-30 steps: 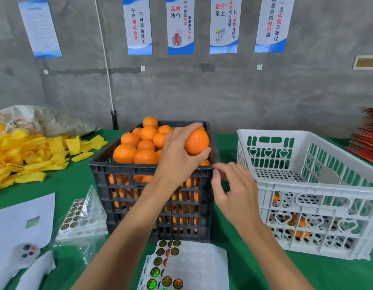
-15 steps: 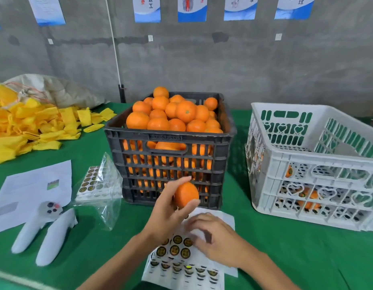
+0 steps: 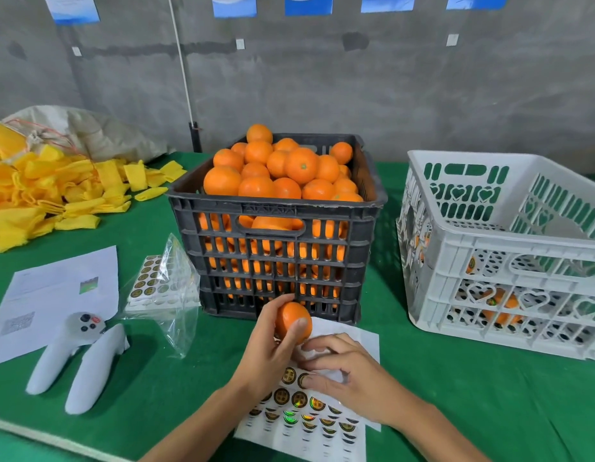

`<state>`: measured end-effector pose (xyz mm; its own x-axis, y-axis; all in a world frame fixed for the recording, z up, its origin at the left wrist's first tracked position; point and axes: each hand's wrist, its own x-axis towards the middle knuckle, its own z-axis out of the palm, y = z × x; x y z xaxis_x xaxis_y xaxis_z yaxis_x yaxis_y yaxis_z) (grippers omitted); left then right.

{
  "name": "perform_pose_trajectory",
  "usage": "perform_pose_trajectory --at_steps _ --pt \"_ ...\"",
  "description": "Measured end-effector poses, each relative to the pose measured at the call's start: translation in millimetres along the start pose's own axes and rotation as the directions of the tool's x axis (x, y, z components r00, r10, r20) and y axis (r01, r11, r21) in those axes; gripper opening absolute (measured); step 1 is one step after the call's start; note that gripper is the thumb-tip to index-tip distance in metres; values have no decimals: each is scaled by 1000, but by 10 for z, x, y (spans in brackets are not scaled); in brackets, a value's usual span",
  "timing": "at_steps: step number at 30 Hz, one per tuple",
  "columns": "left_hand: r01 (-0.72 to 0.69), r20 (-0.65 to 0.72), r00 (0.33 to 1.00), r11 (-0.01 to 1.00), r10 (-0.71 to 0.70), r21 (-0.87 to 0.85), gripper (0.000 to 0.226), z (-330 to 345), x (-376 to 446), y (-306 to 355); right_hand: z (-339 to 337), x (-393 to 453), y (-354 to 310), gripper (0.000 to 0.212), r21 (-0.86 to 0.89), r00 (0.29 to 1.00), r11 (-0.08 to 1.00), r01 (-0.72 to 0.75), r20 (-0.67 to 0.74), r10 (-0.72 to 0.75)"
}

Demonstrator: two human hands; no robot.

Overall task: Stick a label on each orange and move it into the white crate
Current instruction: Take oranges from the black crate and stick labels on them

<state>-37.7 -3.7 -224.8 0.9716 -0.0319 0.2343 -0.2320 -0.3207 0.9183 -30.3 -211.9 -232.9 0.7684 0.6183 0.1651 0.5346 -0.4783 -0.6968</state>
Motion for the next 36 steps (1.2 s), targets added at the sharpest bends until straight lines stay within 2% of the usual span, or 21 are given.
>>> perform_pose_trajectory --at_steps 4,6,11,15,18,22,26,31,36 --pt "-29 56 998 999 27 43 55 28 -18 -36 4 -12 -1 23 89 999 995 -42 7 42" --pt "-41 69 997 997 37 61 53 34 -13 -61 0 -1 -1 19 72 999 996 -46 -7 47" --pt "-31 52 998 998 29 46 52 34 6 -100 -22 -2 -10 41 -30 1000 1000 -7 -5 7" --pt "-25 21 999 999 24 45 53 31 6 -108 -28 22 -45 37 -173 997 982 71 -25 -77" --pt "-17 11 1000 999 16 45 55 37 6 -90 -71 18 -77 39 -261 993 958 120 9 -122" --pt "-8 -9 1000 999 9 53 60 27 1 -86 -71 -35 -68 50 -230 994 968 105 43 -98" --pt "5 -16 1000 1000 -5 16 58 31 -2 -73 -36 -16 -44 42 -238 992 964 116 -11 -122" --pt "16 -12 1000 1000 -16 6 47 26 -20 -70 38 -1 -1 25 -17 997 999 41 -65 -42" --pt "20 -14 1000 1000 -20 3 43 36 -2 -82 20 29 14 16 201 996 979 -40 -75 56"
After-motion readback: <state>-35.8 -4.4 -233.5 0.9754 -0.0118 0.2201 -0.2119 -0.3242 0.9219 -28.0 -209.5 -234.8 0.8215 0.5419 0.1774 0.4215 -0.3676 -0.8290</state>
